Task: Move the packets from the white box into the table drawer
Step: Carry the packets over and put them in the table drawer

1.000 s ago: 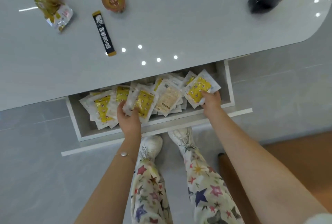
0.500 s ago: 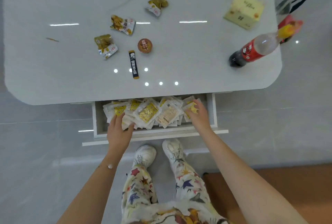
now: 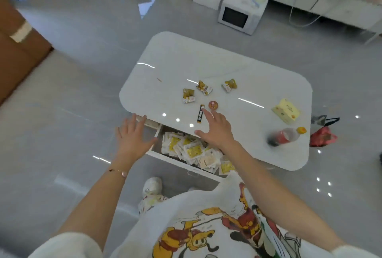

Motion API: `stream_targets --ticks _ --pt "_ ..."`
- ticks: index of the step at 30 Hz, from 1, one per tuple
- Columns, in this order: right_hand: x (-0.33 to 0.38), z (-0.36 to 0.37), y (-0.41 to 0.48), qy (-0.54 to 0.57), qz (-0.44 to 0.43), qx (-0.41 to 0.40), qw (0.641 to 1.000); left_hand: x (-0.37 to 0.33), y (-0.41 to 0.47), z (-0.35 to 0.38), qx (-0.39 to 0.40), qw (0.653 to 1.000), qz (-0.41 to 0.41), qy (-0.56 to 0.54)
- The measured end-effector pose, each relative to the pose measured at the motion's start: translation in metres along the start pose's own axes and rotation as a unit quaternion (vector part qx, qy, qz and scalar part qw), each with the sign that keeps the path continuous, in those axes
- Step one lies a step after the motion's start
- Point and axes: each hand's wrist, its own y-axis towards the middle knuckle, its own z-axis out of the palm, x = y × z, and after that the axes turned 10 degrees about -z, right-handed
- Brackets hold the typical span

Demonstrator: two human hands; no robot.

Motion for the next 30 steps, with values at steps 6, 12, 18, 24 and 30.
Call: stream_targets --ticks 6,12,18,24,30 --pt "0.127 -0.013 0.029 -0.092 -0.128 0.011 0.988 0.080 -0.021 -0.064 -0.062 0.993 -0.092 -0.038" --pt "0.276 0.017 0.063 -0.133 -0.236 0.042 0.962 0.191 -0.030 -0.112 -0.109 0.972 -0.193 -0.083" --pt "0.402 0.047 0.087 -0.155 -0.294 0.066 0.941 0.291 -0.028 -0.146 -0.109 0.937 -0.286 -0.168" --pt "0.497 0.068 0.115 -0.183 -0.320 0.078 0.926 0.379 -0.027 -0.176 -0.121 0.933 -0.311 -0.134" --pt "0.588 0.101 0.145 -0.194 -0.369 0.111 0.902 0.452 -0.023 -0.205 -0.146 0.911 -0.360 -0.141"
